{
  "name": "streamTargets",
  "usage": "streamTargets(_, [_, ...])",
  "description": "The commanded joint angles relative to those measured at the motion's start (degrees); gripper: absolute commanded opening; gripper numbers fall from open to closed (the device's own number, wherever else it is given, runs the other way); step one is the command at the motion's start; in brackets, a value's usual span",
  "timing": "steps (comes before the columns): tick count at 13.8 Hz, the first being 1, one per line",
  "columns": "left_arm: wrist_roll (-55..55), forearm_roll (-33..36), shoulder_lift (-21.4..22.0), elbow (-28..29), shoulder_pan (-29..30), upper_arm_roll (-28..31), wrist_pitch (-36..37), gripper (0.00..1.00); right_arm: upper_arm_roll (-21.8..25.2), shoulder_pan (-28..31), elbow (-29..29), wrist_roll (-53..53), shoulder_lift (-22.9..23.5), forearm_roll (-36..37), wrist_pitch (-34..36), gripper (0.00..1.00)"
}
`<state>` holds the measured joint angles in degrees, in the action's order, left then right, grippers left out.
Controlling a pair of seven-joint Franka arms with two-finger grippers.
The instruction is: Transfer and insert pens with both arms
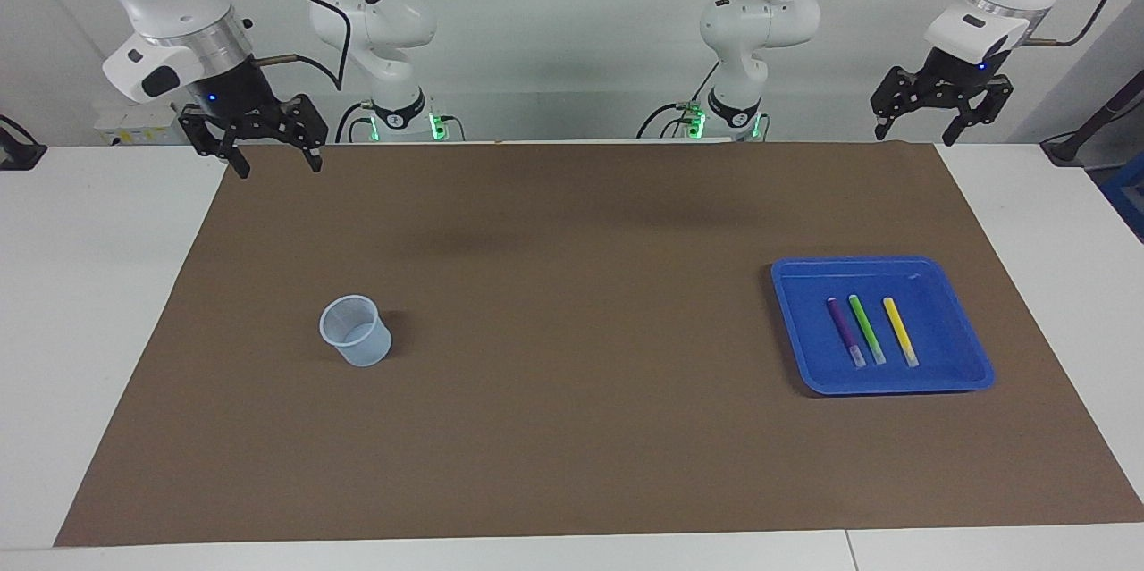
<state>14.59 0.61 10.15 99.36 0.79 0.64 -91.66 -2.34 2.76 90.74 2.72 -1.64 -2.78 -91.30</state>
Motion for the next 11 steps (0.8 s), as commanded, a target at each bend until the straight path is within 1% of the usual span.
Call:
streamTargets(1, [0.4,1.1,0.8,0.6,-0.7,0.5,0.5,1.00,-0.3,0.6,-0.9,-0.5,0.7,0.1,0.5,1.00])
streamTargets(11, [0.4,1.1,0.8,0.6,-0.7,0.5,0.5,1.00,-0.2,0.6,-0.8,-0.6,0.7,-0.4,0.2,1.00])
